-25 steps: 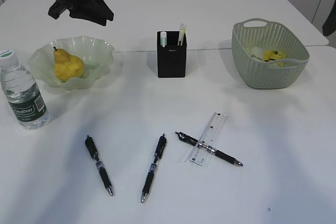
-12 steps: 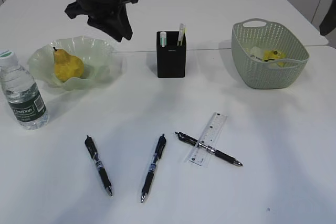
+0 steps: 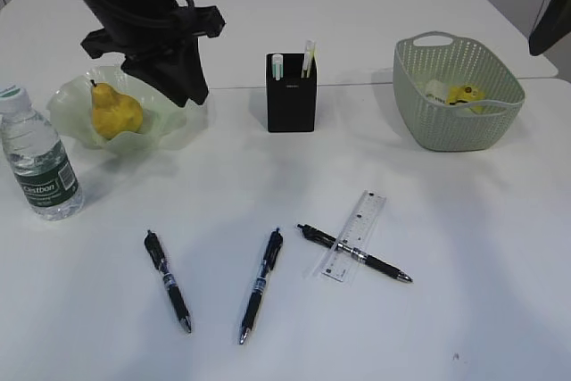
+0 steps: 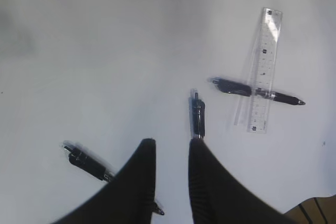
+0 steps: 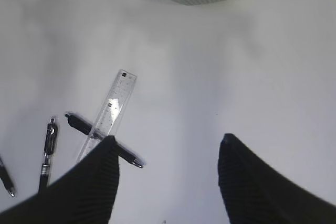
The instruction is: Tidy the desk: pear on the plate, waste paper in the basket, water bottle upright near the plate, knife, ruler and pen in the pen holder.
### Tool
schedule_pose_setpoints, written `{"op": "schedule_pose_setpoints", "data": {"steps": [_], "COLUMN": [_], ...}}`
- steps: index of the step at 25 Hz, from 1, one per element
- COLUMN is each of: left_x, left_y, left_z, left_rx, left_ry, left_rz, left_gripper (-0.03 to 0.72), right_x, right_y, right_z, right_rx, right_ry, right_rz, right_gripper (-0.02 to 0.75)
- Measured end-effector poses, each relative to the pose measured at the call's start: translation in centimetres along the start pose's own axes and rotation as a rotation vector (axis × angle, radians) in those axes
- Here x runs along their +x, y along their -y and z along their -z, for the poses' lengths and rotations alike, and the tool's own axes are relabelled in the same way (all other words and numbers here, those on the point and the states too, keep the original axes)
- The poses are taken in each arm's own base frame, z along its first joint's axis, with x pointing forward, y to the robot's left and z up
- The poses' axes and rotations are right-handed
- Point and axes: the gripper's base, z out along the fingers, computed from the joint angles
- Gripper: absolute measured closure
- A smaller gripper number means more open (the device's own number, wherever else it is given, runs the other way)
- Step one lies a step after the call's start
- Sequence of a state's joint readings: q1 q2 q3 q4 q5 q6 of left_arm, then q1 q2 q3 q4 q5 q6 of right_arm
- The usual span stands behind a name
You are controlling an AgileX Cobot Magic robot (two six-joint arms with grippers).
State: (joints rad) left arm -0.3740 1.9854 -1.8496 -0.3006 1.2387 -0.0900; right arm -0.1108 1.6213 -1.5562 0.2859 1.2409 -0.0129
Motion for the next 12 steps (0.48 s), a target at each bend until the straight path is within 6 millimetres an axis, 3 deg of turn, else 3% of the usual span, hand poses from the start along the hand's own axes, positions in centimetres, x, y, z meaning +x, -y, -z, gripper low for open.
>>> {"op": "schedule_pose_setpoints", "data": {"steps": [8,12], "left_x": [1.9,3.5], "left_y": [1.8,2.1], "left_z": [2.2,1.7], "left_rx": [-0.015,-0.028], "left_ry": [0.024,-0.024], "left_rz": [-0.003,0.005], "left_gripper": [0.538,0.538], "right_x": [0.0,0.6], "right_y": [-0.2,-0.5], "right_z": [0.1,-0.9], "right_rx": [-0.025,-0.035], "right_ry": [0.002,-0.035], "right_rz": [0.03,0.036], "right_gripper": [0.265,0.265]}}
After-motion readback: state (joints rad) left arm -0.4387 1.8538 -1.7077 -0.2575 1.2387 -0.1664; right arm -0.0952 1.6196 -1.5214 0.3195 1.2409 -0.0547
